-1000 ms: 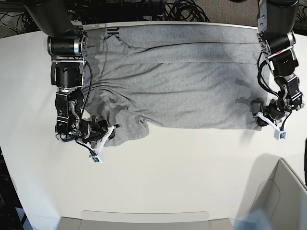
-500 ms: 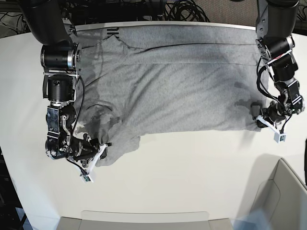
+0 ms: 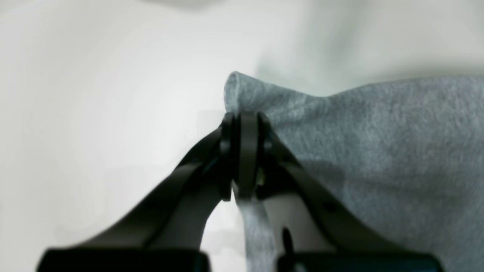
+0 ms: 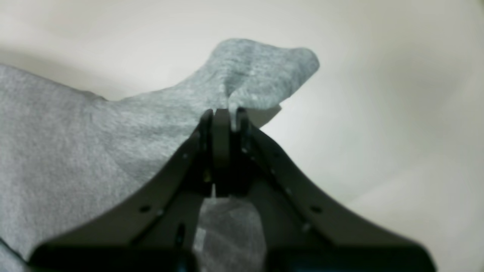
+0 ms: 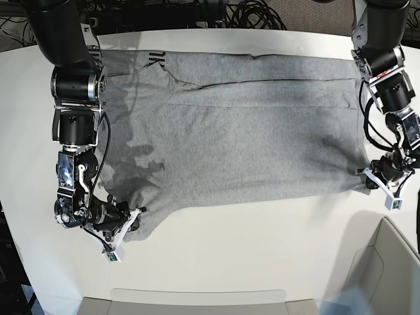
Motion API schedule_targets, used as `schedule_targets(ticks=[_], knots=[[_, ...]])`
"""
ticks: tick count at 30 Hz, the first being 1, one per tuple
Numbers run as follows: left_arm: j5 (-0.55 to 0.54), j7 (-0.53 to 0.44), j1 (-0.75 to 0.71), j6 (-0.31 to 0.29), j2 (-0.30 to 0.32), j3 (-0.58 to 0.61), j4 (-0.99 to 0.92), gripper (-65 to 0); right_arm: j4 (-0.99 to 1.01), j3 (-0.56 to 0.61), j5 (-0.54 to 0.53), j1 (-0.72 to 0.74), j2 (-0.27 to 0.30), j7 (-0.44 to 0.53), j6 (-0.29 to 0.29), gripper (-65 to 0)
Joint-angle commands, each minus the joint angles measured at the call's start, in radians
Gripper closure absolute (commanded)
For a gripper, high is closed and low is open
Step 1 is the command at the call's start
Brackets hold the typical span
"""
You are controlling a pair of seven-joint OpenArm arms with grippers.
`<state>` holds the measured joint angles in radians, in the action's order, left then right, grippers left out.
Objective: Fold the T-shirt properly
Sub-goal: 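Lift the side edges with both grippers and fold them over the shirt, then drag the folded strip with both grippers away from the robot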
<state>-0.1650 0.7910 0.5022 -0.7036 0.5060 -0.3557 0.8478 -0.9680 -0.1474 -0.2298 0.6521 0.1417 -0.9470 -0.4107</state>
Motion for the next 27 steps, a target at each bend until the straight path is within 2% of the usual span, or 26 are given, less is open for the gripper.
schedule_targets(ticks=[1,3,5,8,17,22,25,27], knots=[[-0.006,0.009,0.016,0.005,0.019,-0.007,0.069,0.0,-0.062,-0.005,-0.010,0.021,0.005,0.019,0.014,0.0],[-0.006,0.031,-0.009,0.005,0.018,-0.052,0.118,0.0,-0.142,0.002,-0.010,-0.007,0.006,0.013,0.074,0.0],[-0.006,0.051,-0.023,0.005,0.016,-0.098,0.143,0.0,-0.190,0.004,-0.015,-0.019,0.006,-0.039,0.094,0.0],[-0.006,0.061,-0.024,0.005,0.016,-0.110,0.147,0.0,-0.242,-0.001,-0.016,-0.030,0.003,-0.097,0.094,0.0],[-0.005,0.061,-0.084,0.005,0.016,-0.110,0.152,0.0,-0.452,-0.005,-0.016,-0.179,0.008,-0.186,0.101,0.0],[-0.005,0.063,-0.136,0.005,0.016,-0.110,0.153,0.0,-0.541,-0.007,-0.016,-0.245,0.008,-0.198,0.105,0.0],[-0.005,0.063,-0.150,0.005,0.016,-0.108,0.167,0.0,-0.576,-0.041,-0.016,-0.283,0.008,-0.205,0.105,0.0],[-0.005,0.063,-0.187,0.005,0.016,-0.108,0.204,0.0,-0.584,-0.073,-0.016,-0.292,0.005,-0.244,0.103,0.0]])
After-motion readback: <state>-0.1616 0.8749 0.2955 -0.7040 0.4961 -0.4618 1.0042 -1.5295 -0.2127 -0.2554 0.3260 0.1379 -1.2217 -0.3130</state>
